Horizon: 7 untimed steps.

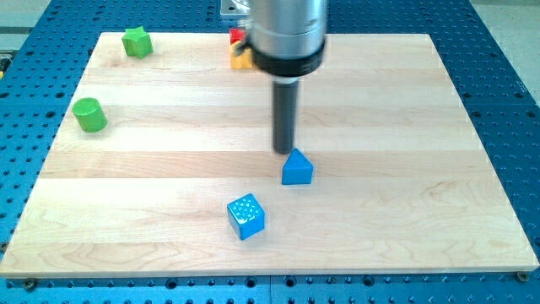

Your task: Push the blue blocks to the bottom center

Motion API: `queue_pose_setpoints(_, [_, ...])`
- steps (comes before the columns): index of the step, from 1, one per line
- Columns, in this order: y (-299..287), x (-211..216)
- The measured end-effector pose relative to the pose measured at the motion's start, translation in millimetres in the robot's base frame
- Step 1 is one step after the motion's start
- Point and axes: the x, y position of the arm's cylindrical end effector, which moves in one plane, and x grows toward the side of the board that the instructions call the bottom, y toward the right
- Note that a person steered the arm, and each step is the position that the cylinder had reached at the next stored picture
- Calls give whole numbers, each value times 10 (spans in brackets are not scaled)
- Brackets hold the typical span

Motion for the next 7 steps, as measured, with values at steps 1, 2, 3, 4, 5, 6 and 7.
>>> queue_pose_setpoints(1, [254, 263])
queue_pose_setpoints(2, [-41, 679])
queue_pose_setpoints(3, [-487, 653])
queue_pose_setpoints(4, [-898, 526])
queue_pose_setpoints(5, [-1200, 286])
queue_pose_setpoints(6, [-1434, 553])
queue_pose_setpoints(7, [-1002, 817])
